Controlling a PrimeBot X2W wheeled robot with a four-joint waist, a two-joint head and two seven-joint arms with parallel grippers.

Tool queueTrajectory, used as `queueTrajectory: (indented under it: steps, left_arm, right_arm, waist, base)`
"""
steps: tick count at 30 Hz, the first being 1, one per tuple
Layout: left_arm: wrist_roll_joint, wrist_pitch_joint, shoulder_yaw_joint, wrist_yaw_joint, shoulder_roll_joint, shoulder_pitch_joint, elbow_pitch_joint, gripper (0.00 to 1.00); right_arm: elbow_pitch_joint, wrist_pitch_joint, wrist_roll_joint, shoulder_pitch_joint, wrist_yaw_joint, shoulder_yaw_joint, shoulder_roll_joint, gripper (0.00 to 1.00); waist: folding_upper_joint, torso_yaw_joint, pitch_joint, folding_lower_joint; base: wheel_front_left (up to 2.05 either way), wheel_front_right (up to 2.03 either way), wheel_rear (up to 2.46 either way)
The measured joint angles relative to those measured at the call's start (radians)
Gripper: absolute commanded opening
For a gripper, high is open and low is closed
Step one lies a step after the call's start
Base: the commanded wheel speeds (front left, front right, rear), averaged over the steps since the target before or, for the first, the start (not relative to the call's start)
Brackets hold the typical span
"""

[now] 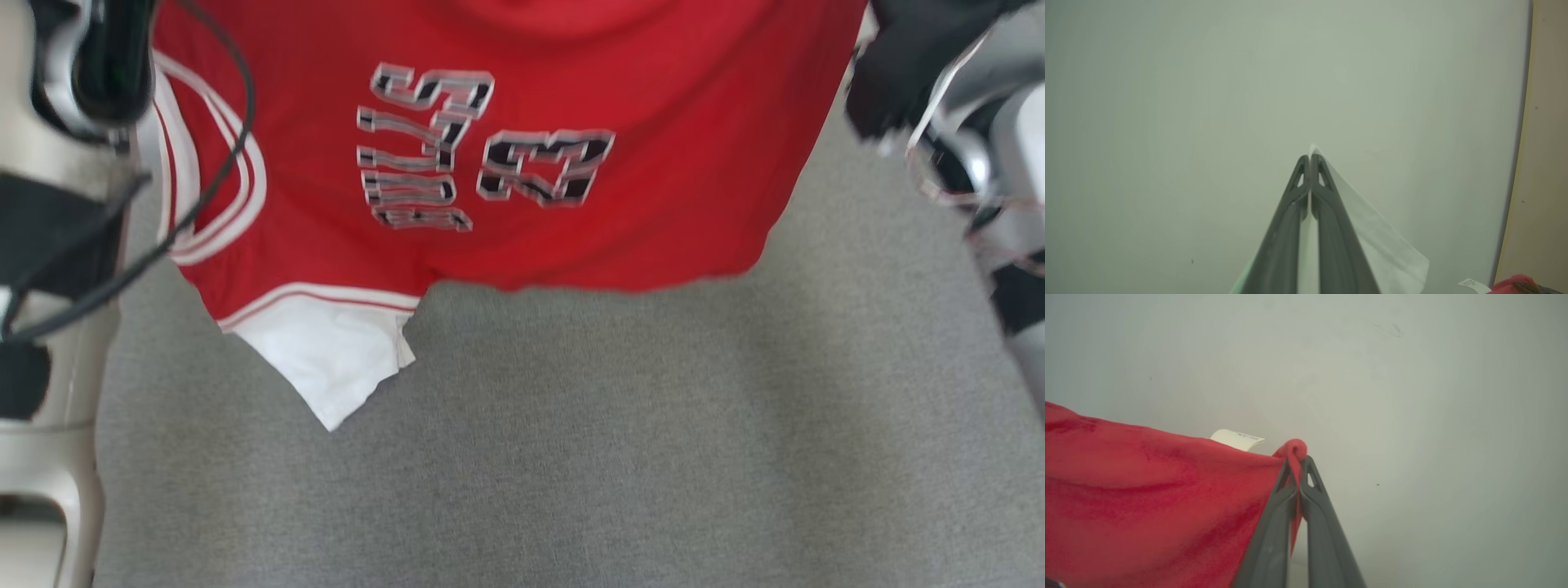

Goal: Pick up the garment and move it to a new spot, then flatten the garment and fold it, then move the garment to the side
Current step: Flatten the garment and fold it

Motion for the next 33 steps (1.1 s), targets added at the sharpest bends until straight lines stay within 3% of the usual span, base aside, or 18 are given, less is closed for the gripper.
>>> queueTrajectory:
  steps: [8,16,21,26,33]
  left_arm:
    - [0.048,-0.07,-0.035,0.0,-0.006,-0.214,-0.001,0.0]
    - [0.078,-0.174,-0.129,0.0,-0.003,-0.433,-0.076,0.0]
    - [0.077,-0.183,-0.177,0.0,-0.005,-0.516,-0.25,0.0]
    - [0.092,-0.183,-0.18,-0.002,-0.006,-0.483,-0.385,0.0]
    - [0.06,-0.183,-0.24,-0.002,0.047,-0.269,-0.418,0.0]
  right_arm:
    - [0.092,-0.051,0.016,-0.232,0.0,0.05,0.041,0.0]
    - [0.229,-0.252,-0.105,-0.447,0.0,-0.079,0.118,0.0]
    - [0.28,-0.388,-0.216,-0.533,0.0,-0.169,0.159,0.0]
    - [0.31,-0.449,-0.351,-0.539,0.0,-0.216,0.189,0.0]
    - [0.372,-0.46,-0.456,-0.45,0.0,-0.202,0.211,0.0]
  waist:
    - [0.0003,-0.009,0.165,0.0003]
    - [0.0004,-0.027,0.347,0.0004]
    - [0.0004,-0.037,0.441,0.0003]
    - [0.0003,-0.041,0.519,0.0002]
    - [0.0004,-0.029,0.564,0.0003]
  base:
    - [0.0,0.0,0.0]
    - [0.0,0.0,0.0]
    - [0.0,0.0,0.0]
    - [0.0,0.0,0.0]
    - [0.0,0.0,0.0]
